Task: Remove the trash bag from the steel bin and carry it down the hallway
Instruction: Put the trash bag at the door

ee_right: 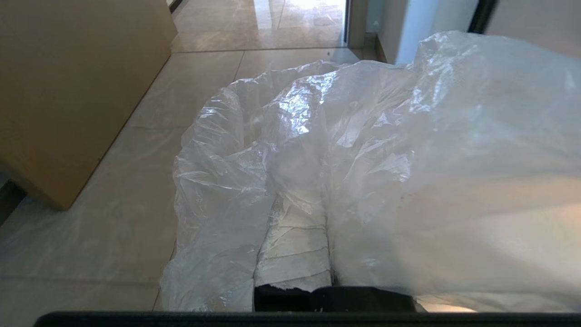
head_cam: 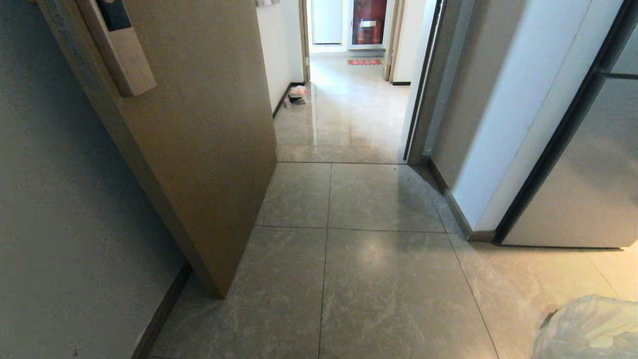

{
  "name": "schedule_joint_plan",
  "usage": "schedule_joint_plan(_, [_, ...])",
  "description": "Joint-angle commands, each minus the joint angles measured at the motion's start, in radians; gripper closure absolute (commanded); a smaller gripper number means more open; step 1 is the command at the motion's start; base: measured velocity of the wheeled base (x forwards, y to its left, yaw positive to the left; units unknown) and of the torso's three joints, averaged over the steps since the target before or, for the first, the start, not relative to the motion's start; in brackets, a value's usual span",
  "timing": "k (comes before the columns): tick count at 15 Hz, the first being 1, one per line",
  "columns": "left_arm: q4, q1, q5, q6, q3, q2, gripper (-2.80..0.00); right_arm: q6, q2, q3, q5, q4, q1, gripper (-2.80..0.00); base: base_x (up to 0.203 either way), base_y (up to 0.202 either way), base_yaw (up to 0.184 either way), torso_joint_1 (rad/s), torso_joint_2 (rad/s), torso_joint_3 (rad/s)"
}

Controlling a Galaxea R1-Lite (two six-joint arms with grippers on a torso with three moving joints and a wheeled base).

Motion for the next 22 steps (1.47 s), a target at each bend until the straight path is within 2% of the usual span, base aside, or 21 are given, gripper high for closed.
schedule_joint_plan(1, [-0.001,0.000,0.000,0.000,0.000,-0.001,0.00,0.000,0.000,0.003,0.000,0.000,0.000,0.00,0.193,0.000,0.001,0.003,0.00,0.005])
schedule_joint_plan(19, [-0.002,0.000,-0.001,-0.002,0.002,-0.001,0.00,0.000,0.000,0.003,0.000,0.000,0.000,0.00,0.193,0.000,0.000,0.003,0.00,0.001])
schedule_joint_plan(22, [-0.001,0.000,-0.001,-0.002,0.002,0.000,0.00,0.000,0.000,0.003,0.000,0.000,0.000,0.00,0.098,0.000,0.002,0.002,0.00,0.003])
